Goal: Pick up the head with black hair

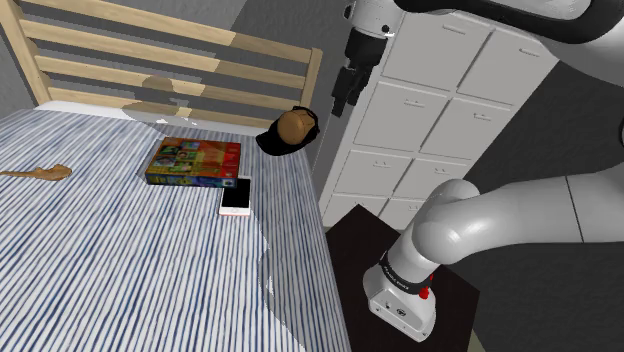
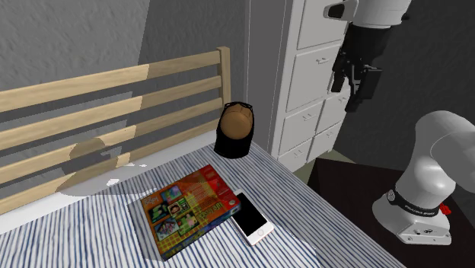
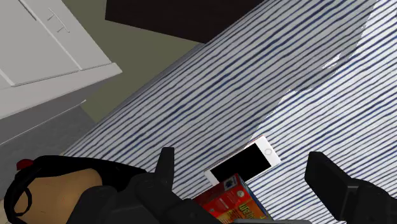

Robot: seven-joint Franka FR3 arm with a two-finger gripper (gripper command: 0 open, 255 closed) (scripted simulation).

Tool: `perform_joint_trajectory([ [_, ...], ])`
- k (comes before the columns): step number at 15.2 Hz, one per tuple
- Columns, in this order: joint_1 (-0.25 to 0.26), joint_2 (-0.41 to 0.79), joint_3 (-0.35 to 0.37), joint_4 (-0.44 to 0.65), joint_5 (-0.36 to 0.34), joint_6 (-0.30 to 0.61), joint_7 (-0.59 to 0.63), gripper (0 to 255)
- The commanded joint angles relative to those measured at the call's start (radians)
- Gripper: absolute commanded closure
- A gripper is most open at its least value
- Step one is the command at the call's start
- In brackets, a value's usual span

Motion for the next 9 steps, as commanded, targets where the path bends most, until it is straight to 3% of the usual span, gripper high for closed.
perform_joint_trajectory([
  [1, 0.0, 0.0, 0.0, 0.0, 0.0, 0.0, 0.0, 0],
  [9, 0.034, -0.169, -0.053, -0.406, -0.167, 0.444, -0.237, 0],
])
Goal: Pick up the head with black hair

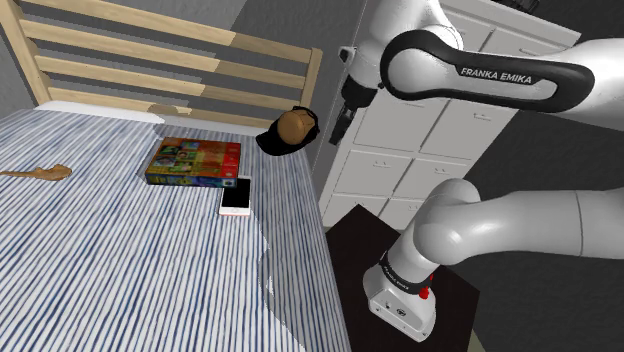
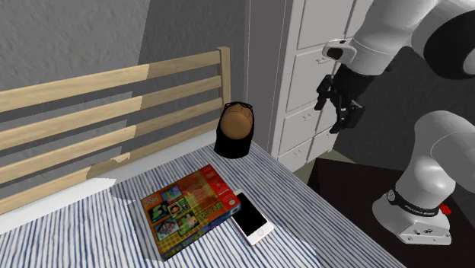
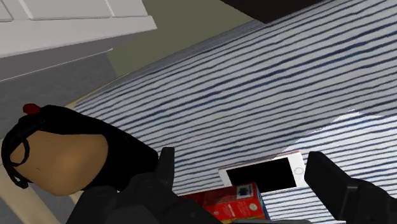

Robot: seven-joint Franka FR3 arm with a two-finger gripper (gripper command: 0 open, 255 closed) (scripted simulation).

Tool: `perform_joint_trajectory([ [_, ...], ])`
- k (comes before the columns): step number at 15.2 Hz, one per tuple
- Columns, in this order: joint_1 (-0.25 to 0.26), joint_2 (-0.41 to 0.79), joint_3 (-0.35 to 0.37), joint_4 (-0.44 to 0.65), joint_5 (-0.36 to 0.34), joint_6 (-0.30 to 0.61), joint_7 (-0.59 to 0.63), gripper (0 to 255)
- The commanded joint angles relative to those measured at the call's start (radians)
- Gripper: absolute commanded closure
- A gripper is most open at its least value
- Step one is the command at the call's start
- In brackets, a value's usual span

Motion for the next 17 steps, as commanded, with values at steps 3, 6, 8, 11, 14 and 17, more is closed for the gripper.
perform_joint_trajectory([
  [3, -0.006, -0.027, -0.05, -0.178, -0.104, 0.272, -0.116, 0],
  [6, -0.035, 0.013, -0.101, -0.278, -0.198, 0.503, -0.198, 0],
  [8, -0.069, 0.079, -0.134, -0.325, -0.269, 0.68, -0.249, 0],
  [11, -0.155, 0.247, -0.16, -0.355, -0.394, 0.98, -0.309, 0],
  [14, -0.371, 0.483, -0.047, -0.329, -0.534, 1.313, -0.329, 0],
  [17, -0.858, 0.7, 0.429, -0.283, -0.404, 1.617, -0.538, 0],
])
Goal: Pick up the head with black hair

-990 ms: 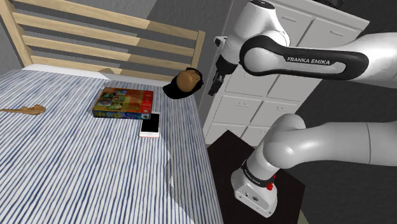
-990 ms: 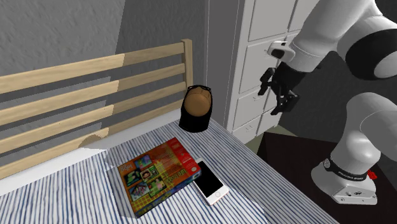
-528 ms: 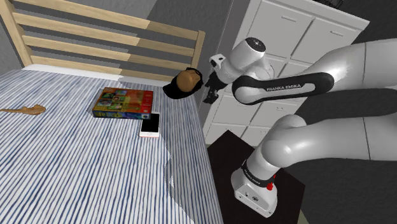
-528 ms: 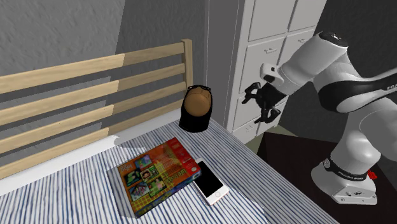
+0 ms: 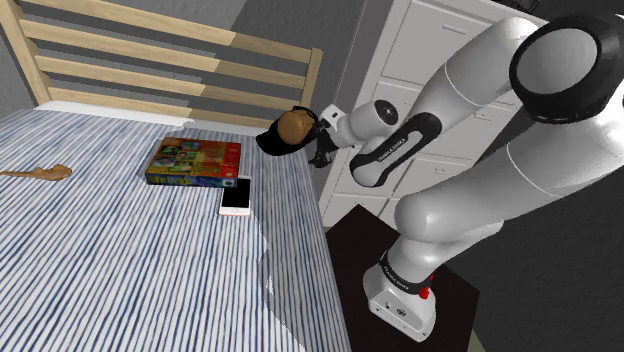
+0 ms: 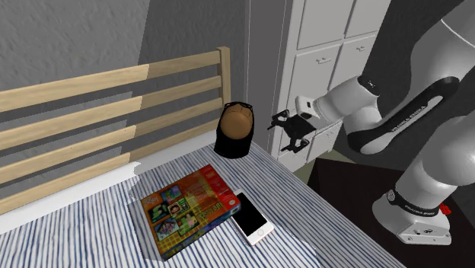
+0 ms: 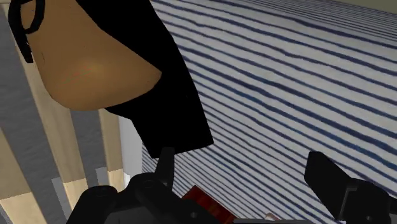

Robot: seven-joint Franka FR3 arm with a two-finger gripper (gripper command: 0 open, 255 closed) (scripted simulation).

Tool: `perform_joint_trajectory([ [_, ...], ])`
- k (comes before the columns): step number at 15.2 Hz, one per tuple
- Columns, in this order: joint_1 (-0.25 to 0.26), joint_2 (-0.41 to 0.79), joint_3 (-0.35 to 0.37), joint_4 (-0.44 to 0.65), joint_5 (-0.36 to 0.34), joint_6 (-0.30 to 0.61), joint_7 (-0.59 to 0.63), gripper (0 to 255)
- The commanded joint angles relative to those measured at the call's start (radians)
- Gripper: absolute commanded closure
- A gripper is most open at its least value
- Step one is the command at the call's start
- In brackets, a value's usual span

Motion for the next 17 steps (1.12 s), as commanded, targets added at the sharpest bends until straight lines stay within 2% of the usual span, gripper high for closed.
perform_joint_trajectory([
  [1, -0.281, 0.159, 0.297, 0.036, 0.161, 0.189, -0.227, 0],
  [2, -0.331, 0.245, 0.364, 0.058, 0.263, 0.248, -0.375, 0],
  [3, -0.348, 0.332, 0.393, 0.086, 0.337, 0.301, -0.508, 0],
  [4, -0.336, 0.415, 0.383, 0.12, 0.375, 0.347, -0.614, 0],
  [6, -0.291, 0.556, 0.326, 0.196, 0.37, 0.423, -0.755, 0],
  [9, -0.26, 0.711, 0.274, 0.31, 0.3, 0.485, -0.876, 0],
  [17, -0.205, 0.853, 0.223, 0.35, 0.334, 0.567, -0.964, 0],
])
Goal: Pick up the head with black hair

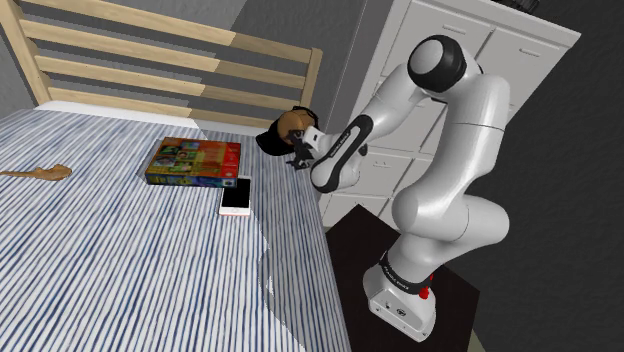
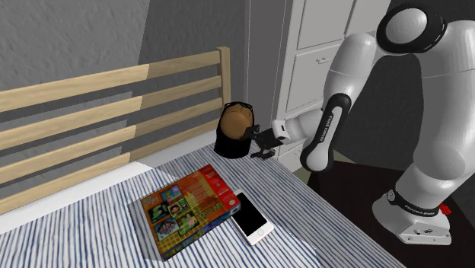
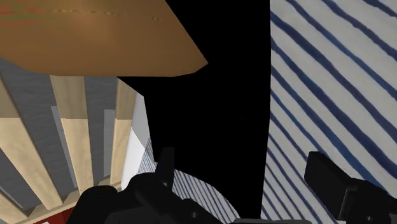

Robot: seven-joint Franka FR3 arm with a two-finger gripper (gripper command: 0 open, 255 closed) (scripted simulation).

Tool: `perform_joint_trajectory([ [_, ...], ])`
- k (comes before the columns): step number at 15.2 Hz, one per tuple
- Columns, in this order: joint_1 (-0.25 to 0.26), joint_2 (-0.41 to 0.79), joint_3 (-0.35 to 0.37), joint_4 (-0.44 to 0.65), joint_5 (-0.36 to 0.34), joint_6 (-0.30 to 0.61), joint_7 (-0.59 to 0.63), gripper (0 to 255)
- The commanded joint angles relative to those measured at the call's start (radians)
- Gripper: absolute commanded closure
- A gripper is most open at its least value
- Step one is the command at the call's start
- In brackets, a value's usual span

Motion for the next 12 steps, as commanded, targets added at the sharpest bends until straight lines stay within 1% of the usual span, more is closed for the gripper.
perform_joint_trajectory([
  [1, 0.007, 0.018, -0.006, 0.006, 0.004, 0.01, -0.01, 0],
  [2, 0.009, 0.019, -0.006, 0.005, 0.006, 0.013, -0.012, 255],
  [10, 0.009, 0.02, -0.007, 0.005, 0.006, 0.013, -0.012, 255],
  [12, 0.001, -0.001, 0.0, 0.0, 0.002, 0.0, 0.0, 255],
])
